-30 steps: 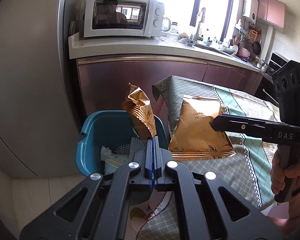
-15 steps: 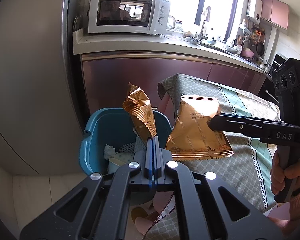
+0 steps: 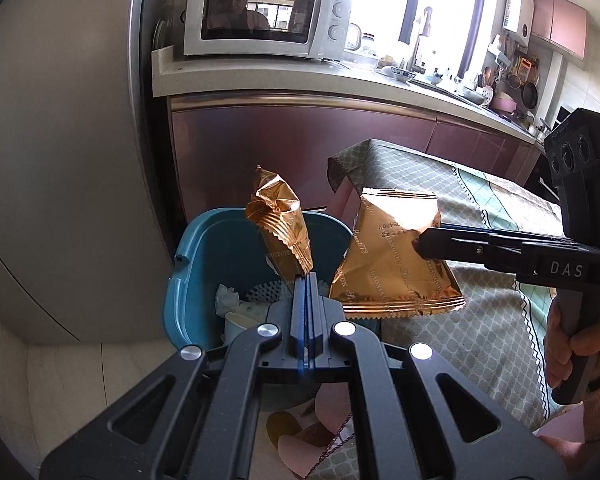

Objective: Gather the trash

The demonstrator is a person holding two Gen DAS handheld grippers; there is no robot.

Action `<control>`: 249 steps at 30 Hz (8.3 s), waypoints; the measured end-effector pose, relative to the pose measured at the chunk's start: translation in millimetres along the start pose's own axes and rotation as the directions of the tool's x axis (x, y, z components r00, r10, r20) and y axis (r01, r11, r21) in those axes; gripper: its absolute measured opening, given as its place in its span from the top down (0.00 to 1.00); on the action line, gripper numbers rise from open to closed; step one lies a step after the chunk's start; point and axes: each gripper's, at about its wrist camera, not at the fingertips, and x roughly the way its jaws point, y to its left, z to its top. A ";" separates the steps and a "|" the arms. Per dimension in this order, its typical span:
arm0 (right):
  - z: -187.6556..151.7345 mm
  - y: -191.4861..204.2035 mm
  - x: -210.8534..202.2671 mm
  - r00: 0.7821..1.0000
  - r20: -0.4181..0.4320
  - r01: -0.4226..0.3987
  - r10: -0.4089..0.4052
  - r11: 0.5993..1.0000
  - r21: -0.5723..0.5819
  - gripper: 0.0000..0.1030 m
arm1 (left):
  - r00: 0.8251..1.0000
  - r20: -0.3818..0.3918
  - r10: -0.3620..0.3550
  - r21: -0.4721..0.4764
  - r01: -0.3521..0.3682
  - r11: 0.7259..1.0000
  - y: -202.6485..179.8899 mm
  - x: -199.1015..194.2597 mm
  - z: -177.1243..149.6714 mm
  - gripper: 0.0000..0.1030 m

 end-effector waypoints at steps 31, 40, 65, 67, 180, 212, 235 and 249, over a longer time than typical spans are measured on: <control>10.0 3.2 45.6 0.997 -0.074 0.028 -0.029 1.000 -0.013 0.74 | 0.999 -0.051 0.015 -0.022 -0.016 1.000 7.0 35.3 -0.1 0.99; 9.4 8.7 70.5 0.993 -0.107 0.041 -0.044 0.999 -0.029 0.74 | 0.998 -0.066 0.021 -0.025 -0.023 0.999 9.9 44.1 -0.8 0.99; 17.8 19.6 105.3 0.980 -0.176 0.084 -0.093 0.995 -0.058 0.74 | 0.989 -0.148 0.010 -0.053 -0.018 0.998 16.8 79.3 -11.6 0.99; 18.1 19.5 107.2 0.978 -0.183 0.088 -0.098 0.994 -0.063 0.73 | 0.988 -0.157 0.011 -0.055 -0.020 0.998 16.6 82.9 -11.5 0.99; -183.6 18.7 -223.9 0.571 0.574 0.622 -0.587 0.765 0.164 0.06 | 0.876 0.477 0.079 0.064 -0.124 0.990 -157.7 -131.8 -87.1 0.06; -184.9 15.9 -224.1 0.571 0.567 0.621 -0.594 0.764 0.175 0.06 | 0.869 0.485 0.097 0.044 -0.135 0.990 -157.7 -134.3 -86.1 0.06; -186.9 15.2 -227.4 0.565 0.568 0.622 -0.599 0.761 0.184 0.06 | 0.871 0.483 0.094 0.048 -0.134 0.990 -161.5 -132.7 -85.2 0.06; -184.8 14.6 -229.2 0.562 0.571 0.623 -0.599 0.760 0.185 0.06 | 0.871 0.482 0.092 0.051 -0.132 0.990 -164.4 -131.2 -85.3 0.06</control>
